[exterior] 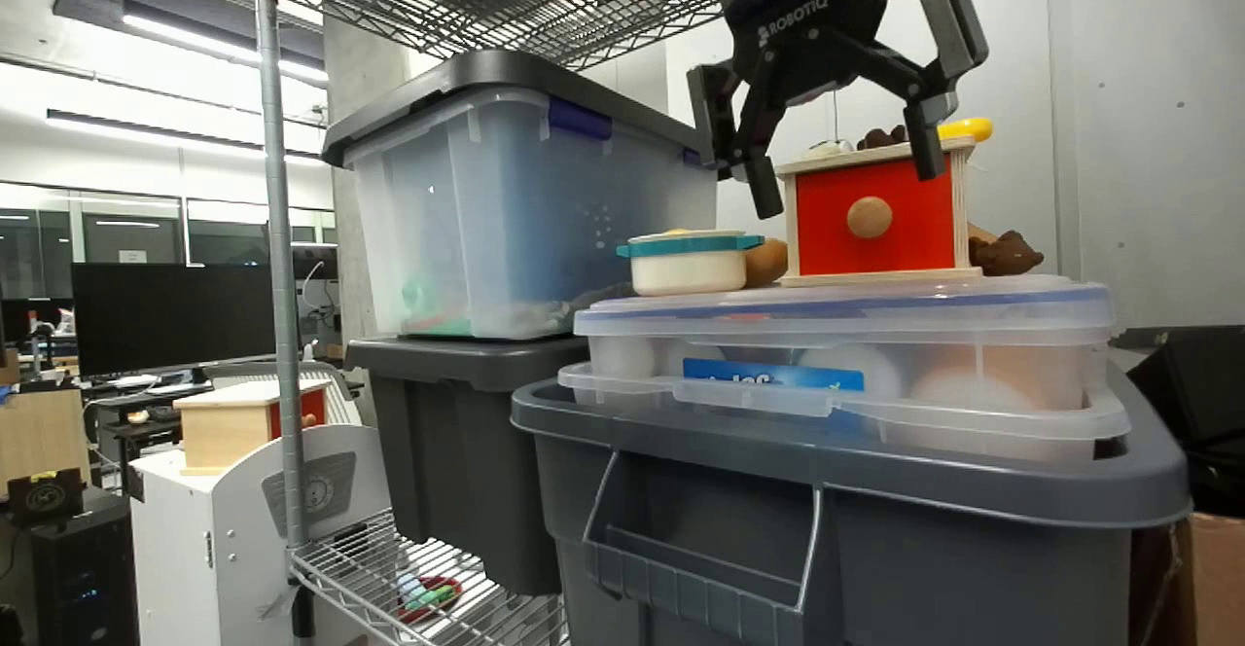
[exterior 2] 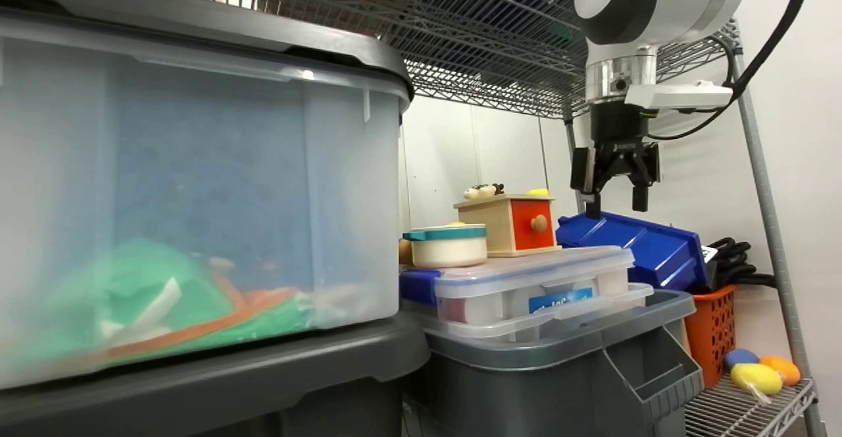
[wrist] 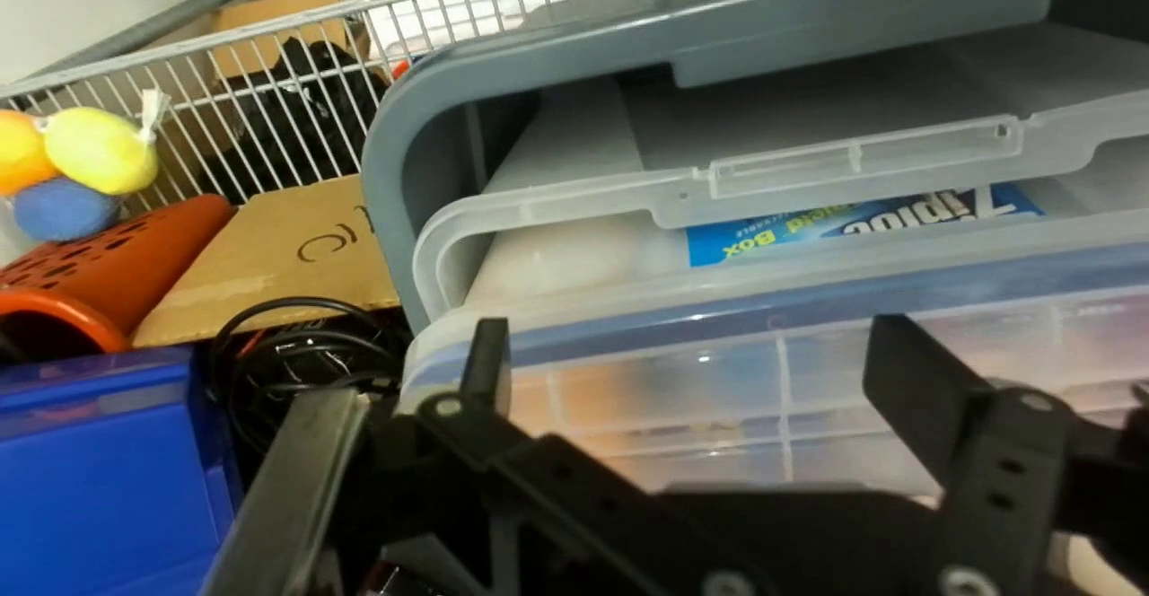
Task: Open the red drawer, pick up the knife from the top of the drawer and put it in the red drawer
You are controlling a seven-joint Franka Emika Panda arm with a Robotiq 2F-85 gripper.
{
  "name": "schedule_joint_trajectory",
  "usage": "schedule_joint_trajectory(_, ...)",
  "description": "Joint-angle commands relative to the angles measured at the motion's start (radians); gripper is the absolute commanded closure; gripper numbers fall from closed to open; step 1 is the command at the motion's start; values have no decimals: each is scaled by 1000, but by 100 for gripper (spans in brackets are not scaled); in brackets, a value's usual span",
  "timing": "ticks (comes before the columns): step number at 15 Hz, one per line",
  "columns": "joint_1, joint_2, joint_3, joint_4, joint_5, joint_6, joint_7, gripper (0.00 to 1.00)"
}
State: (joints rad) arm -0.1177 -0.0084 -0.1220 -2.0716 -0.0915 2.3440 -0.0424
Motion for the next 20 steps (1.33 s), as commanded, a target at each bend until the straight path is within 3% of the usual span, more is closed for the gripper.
schedule_joint_trajectory(1,-4,64,-2,66,19,42,-31,0)
schedule_joint_trajectory(7,-1,119,13,107,31,142,-98,0)
schedule_joint_trajectory(20,-9,203,34,172,80,176,-181,0)
